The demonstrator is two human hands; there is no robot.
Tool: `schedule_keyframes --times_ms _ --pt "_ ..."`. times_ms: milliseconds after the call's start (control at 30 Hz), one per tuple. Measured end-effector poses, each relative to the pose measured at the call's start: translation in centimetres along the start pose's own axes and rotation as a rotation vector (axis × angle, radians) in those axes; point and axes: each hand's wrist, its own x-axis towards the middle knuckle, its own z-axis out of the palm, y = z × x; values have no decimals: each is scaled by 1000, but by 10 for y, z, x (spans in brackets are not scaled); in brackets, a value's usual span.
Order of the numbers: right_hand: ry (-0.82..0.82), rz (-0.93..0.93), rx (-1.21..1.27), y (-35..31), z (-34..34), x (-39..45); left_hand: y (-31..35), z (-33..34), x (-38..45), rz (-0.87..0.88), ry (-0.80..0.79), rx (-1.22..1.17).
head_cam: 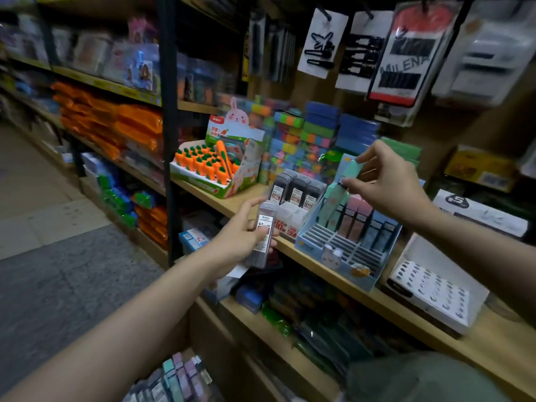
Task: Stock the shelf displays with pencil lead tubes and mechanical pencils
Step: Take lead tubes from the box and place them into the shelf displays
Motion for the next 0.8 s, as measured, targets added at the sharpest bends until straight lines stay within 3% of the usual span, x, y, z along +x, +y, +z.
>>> schedule_keyframes --times_ms 200,800 --pt "-33 -50 -178 20 10 5 -22 13 21 -33 5 -98" --pt "7 -28 -196 39 60 22 -38 5 34 9 69 -171"
